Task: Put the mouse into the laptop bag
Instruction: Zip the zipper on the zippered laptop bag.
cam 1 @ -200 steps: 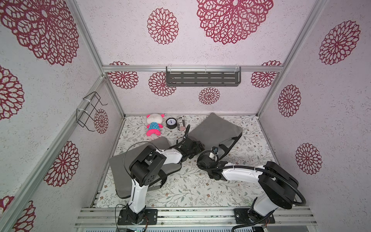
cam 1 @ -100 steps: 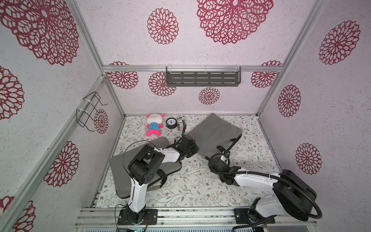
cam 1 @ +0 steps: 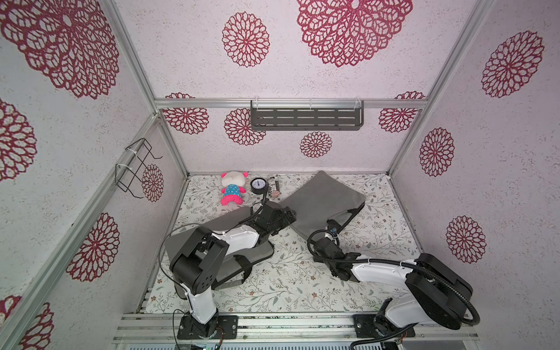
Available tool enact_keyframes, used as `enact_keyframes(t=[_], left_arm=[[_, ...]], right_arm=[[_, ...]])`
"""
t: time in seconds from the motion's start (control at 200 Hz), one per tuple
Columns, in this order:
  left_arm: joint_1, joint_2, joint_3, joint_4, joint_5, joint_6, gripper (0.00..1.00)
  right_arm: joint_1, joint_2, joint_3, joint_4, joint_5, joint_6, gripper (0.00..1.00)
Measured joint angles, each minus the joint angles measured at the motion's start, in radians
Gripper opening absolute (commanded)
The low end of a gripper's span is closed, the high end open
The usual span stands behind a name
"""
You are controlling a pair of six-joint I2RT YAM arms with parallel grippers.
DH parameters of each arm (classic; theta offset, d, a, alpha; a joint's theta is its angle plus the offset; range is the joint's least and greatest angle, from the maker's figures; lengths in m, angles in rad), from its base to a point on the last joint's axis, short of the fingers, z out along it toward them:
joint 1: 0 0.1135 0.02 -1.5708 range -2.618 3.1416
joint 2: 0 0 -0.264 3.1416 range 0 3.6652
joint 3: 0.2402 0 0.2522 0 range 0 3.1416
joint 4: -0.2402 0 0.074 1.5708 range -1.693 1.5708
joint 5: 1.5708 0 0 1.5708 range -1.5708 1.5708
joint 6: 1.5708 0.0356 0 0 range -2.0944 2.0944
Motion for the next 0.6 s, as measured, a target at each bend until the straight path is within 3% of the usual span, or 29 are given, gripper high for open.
enact_keyframes(t=[0.19, 0.38, 0.42, 0.525, 0.6], left_arm=[[-0.132, -0.030, -0.106, 0.072, -0.017, -0.079, 0.98], [-0.154, 0.042, -0.153, 0.145, -0.013, -0.150, 0.98], [-0.155, 0.043, -0.164, 0.182, -0.015, -0.165, 0.89], [-0.156, 0.044, -0.210, 0.249, -0.028, -0.188, 0.32], [-0.156, 0.045, -0.235, 0.276, -0.044, -0.194, 0.11]], right_arm=[[0.089, 0.090, 0.076, 0.080, -0.004, -0.045, 0.00], [0.137, 0.121, 0.064, 0.162, -0.002, -0.050, 0.00], [0.146, 0.126, 0.062, 0.174, -0.001, -0.050, 0.00], [0.171, 0.146, 0.061, 0.204, -0.001, -0.047, 0.00], [0.181, 0.159, 0.052, 0.225, -0.005, -0.038, 0.00]])
